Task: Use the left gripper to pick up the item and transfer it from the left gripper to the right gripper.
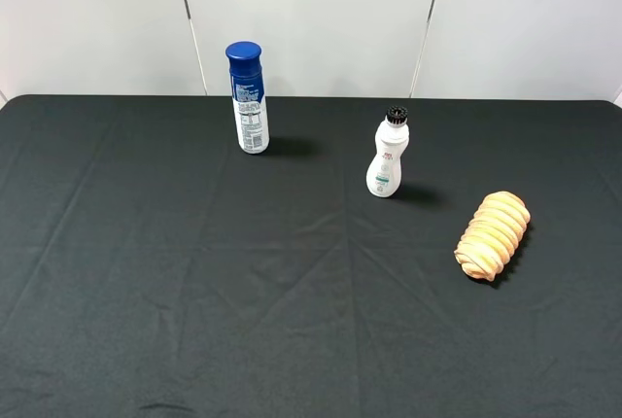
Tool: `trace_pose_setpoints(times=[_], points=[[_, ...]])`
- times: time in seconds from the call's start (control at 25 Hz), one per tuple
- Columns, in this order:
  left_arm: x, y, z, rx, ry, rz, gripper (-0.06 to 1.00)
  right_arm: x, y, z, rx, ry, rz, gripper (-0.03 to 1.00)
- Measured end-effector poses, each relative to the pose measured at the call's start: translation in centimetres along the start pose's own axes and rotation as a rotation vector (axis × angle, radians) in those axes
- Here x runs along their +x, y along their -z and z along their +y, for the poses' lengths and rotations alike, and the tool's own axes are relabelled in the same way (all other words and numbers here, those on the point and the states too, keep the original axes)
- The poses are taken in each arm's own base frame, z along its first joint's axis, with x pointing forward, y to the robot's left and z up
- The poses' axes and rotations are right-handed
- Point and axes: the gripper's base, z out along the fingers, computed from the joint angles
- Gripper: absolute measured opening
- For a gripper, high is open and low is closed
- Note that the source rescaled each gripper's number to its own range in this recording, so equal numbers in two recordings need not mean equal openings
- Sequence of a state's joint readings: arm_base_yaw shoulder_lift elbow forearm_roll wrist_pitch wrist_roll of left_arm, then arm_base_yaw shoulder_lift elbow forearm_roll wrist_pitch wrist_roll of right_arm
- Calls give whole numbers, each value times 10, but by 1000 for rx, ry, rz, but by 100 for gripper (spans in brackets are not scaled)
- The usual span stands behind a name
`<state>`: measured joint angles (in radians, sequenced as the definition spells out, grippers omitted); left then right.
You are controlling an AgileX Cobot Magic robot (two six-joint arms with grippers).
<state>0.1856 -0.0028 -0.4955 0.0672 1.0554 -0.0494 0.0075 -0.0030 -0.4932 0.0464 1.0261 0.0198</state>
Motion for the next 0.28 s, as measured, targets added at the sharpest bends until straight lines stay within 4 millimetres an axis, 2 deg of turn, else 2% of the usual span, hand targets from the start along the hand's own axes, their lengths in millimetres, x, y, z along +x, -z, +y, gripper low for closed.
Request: trace_pose_setpoints(times=[0.28], points=[[0, 0, 0, 0, 0, 0, 98, 0, 0, 0, 0, 0, 0, 100]])
